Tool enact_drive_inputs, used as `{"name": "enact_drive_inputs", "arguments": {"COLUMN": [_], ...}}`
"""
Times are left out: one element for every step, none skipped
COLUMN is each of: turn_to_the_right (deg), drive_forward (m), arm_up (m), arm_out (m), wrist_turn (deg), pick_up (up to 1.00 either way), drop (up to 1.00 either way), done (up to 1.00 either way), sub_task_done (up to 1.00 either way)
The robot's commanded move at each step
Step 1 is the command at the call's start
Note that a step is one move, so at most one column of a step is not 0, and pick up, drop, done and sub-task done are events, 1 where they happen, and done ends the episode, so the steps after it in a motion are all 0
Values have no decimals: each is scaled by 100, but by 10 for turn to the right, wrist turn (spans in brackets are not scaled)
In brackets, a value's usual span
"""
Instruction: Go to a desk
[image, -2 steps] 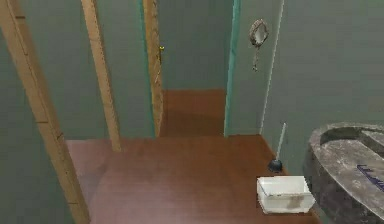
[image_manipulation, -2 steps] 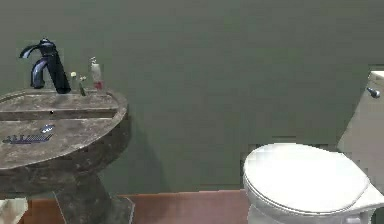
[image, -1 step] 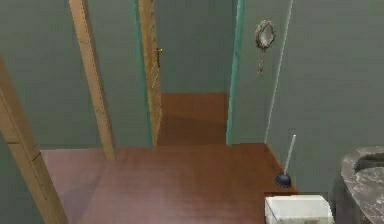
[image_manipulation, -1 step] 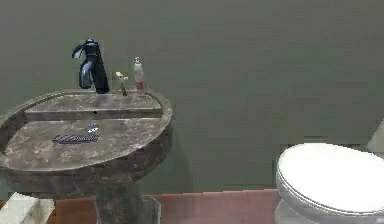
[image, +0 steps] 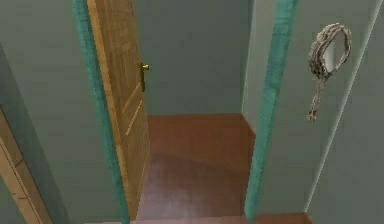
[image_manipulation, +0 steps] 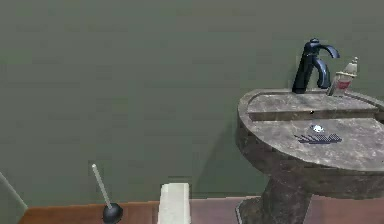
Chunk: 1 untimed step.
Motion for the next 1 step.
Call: {"name": "enact_drive_inputs", "arguments": {"turn_to_the_right": [30], "drive_forward": [0], "arm_up": [0], "arm_out": [0], "wrist_turn": [0], "pick_up": [0], "drop": [0], "done": [0], "sub_task_done": [0]}}
